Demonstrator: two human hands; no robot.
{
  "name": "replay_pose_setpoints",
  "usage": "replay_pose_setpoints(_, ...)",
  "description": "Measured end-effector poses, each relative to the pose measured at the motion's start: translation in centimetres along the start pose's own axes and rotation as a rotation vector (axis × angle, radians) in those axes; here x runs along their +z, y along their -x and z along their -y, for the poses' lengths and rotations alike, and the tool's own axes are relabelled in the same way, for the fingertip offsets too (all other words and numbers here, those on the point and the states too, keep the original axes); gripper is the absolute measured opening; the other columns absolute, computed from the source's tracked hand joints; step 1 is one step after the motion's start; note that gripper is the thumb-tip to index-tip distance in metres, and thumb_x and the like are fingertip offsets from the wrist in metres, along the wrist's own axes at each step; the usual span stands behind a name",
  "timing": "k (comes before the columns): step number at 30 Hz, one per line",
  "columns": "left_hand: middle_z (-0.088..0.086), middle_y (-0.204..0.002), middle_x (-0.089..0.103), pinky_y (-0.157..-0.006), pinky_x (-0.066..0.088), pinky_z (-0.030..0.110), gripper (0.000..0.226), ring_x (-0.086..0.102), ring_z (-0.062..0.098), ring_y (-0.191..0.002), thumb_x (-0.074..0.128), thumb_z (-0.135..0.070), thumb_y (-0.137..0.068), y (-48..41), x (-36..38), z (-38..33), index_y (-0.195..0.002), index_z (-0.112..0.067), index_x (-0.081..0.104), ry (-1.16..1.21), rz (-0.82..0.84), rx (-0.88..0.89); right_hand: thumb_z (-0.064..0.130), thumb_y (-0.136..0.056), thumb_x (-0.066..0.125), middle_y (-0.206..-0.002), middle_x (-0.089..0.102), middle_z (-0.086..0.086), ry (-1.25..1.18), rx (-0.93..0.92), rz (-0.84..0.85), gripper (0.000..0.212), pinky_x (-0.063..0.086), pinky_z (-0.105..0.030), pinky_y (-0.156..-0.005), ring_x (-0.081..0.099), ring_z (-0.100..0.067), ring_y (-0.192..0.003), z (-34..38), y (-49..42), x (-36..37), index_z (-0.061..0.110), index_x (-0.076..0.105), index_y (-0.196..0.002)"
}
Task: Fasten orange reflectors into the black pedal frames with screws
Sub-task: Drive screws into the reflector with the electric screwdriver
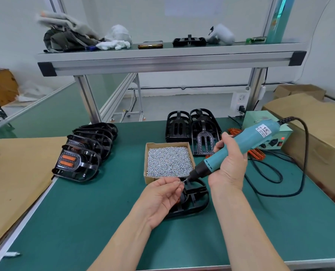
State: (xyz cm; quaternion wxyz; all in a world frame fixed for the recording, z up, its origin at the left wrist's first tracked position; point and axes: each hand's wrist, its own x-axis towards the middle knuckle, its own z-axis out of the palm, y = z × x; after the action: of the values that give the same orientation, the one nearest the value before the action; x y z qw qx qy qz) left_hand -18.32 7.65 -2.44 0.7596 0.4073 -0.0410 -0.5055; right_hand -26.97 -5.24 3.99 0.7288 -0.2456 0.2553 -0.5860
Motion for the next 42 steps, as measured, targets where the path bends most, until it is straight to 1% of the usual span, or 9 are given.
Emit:
replay_pose_setpoints(3, 0.019, -0.079, 0.069, -0.058, 0.058, 0.022, 0.020, 0.070, 0.020, -0.067, 0.066, 0.011, -0.070, 0.1, 0.2, 0.0, -0.090, 0.007, 0.063, 0.021, -0.001, 0.005, 0.008, -0.086, 0.074, -0.067, 0.061, 0.010, -0.012, -0.035, -0.016, 0.021, 0.047, -0.019, -0.055, 0.054, -0.006, -0.056, -0.1, 0.0, 0.1, 0.020, 0.059, -0.095)
replay_pose_setpoints(10, 0.021, -0.080, 0.068, -0.058, 0.058, 0.022, 0.022, 0.070, 0.021, -0.067, 0.066, 0.011, -0.069, 0.5, 0.7, -0.1, -0.090, 0.007, 0.062, 0.032, 0.005, 0.003, 0.012, -0.085, 0.076, -0.060, 0.058, 0.009, 0.002, -0.076, -0.035, 0.020, 0.047, -0.018, -0.053, 0.052, -0.007, -0.052, -0.1, 0.3, 0.2, 0.023, 0.059, -0.089)
replay_pose_setpoints(16, 0.020, -0.081, 0.068, -0.059, 0.058, 0.023, 0.022, 0.070, 0.021, -0.068, 0.065, 0.012, -0.068, 0.7, 0.8, -0.2, -0.090, 0.007, 0.062, 0.029, 0.006, -0.002, 0.010, -0.086, 0.076, -0.059, 0.061, 0.012, -0.034, -0.071, -0.052, 0.021, 0.048, -0.018, -0.053, 0.055, -0.004, -0.051, 0.2, 0.3, 0.4, 0.022, 0.059, -0.090)
replay_pose_setpoints(22, 0.019, -0.079, 0.068, -0.059, 0.058, 0.023, 0.021, 0.070, 0.021, -0.067, 0.065, 0.013, -0.069, 0.7, 0.7, 0.0, -0.089, 0.006, 0.062, 0.028, -0.005, 0.029, 0.013, -0.086, 0.076, -0.062, 0.057, 0.006, 0.018, -0.079, -0.057, 0.019, 0.046, -0.024, -0.058, 0.052, -0.009, -0.055, 0.0, 0.4, 0.3, 0.021, 0.059, -0.091)
replay_pose_setpoints(26, 0.020, -0.081, 0.067, -0.062, 0.058, 0.023, 0.014, 0.071, 0.021, -0.068, 0.061, 0.018, -0.081, 0.6, 0.8, 0.8, -0.083, 0.005, 0.064, -0.063, -0.078, 0.141, 0.014, -0.084, 0.076, -0.066, 0.056, 0.004, 0.044, -0.108, -0.045, 0.020, 0.045, -0.027, -0.060, 0.051, -0.011, -0.057, -0.5, 0.7, 0.1, 0.020, 0.059, -0.090)
replay_pose_setpoints(29, 0.016, -0.079, 0.067, -0.065, 0.058, 0.023, 0.023, 0.071, 0.022, -0.072, 0.060, 0.019, -0.083, 0.8, 0.9, 1.7, -0.074, -0.001, 0.067, -0.111, -0.086, 0.236, 0.014, -0.083, 0.077, -0.065, 0.056, 0.004, 0.070, -0.139, -0.053, 0.019, 0.047, -0.022, -0.057, 0.051, -0.011, -0.056, -0.7, 0.8, 0.2, 0.021, 0.059, -0.086)
replay_pose_setpoints(34, 0.010, -0.077, 0.071, -0.067, 0.055, 0.021, 0.038, 0.071, 0.020, -0.076, 0.061, 0.016, -0.086, 1.2, 1.1, 2.9, -0.067, -0.016, 0.071, -0.288, -0.096, 0.421, 0.017, -0.085, 0.075, -0.059, 0.057, 0.004, 0.096, -0.112, -0.161, 0.020, 0.046, -0.021, -0.054, 0.051, -0.010, -0.053, -0.8, 0.2, -0.2, 0.018, 0.059, -0.096)
replay_pose_setpoints(39, 0.007, -0.076, 0.072, -0.068, 0.055, 0.029, 0.037, 0.068, 0.018, -0.073, 0.064, 0.013, -0.085, 0.9, 0.7, 3.0, -0.074, -0.021, 0.072, -0.568, -0.128, 0.597, 0.022, -0.085, 0.074, -0.056, 0.058, 0.004, 0.093, -0.053, -0.220, 0.022, 0.049, -0.027, -0.060, 0.053, -0.011, -0.052, -1.5, -0.1, -0.6, 0.020, 0.060, -0.102)
replay_pose_setpoints(42, 0.006, -0.083, 0.071, -0.071, 0.054, 0.032, 0.045, 0.064, 0.019, -0.077, 0.063, 0.013, -0.085, 0.8, 0.3, 3.3, -0.090, -0.029, 0.076, -0.675, -0.109, 0.670, 0.022, -0.084, 0.075, -0.056, 0.058, 0.004, 0.111, -0.047, -0.226, 0.021, 0.049, -0.029, -0.060, 0.053, -0.012, -0.052, -1.8, -0.2, -0.9, 0.020, 0.060, -0.099)
